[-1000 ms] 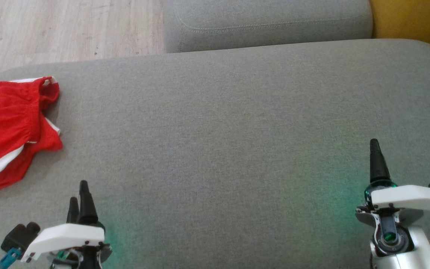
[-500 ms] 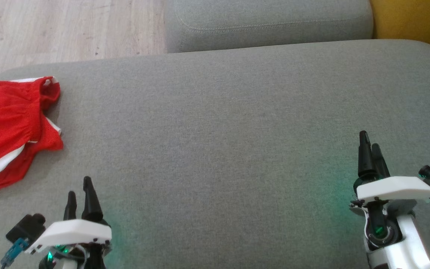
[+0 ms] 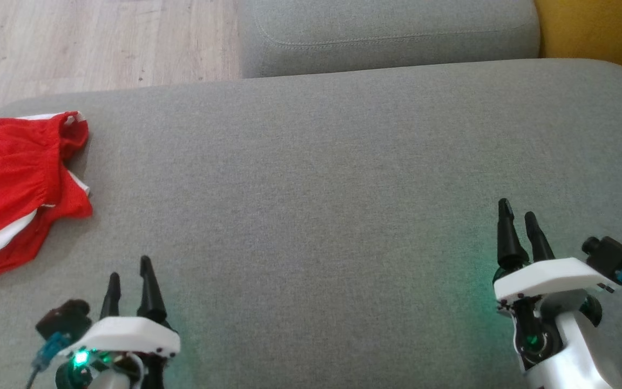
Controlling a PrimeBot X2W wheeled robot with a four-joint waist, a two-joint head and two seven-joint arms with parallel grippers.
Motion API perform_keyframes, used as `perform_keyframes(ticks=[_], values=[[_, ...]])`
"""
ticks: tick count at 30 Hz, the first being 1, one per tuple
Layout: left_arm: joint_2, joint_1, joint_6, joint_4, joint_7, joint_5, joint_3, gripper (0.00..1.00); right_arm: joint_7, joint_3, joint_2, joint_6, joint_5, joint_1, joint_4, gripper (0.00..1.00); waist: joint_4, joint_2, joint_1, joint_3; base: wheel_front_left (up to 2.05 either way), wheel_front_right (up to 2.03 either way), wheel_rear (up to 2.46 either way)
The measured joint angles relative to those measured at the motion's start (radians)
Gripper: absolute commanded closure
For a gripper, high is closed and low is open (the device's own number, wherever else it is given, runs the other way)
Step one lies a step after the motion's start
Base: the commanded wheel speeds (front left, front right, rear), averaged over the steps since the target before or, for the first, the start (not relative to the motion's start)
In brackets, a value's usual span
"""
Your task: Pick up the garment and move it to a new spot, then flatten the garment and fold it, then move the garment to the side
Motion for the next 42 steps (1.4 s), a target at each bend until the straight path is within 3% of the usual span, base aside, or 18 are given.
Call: perform_keyframes(ticks=[42], values=[[0.011,-0.061,0.076,0.14,-0.119,0.483,-0.079,0.0,-0.122,0.048,-0.001,0.0,-0.52,-0.088,0.109,0.0,-0.002,0.0,0.0,0.024,0.0,0.0,0.0]])
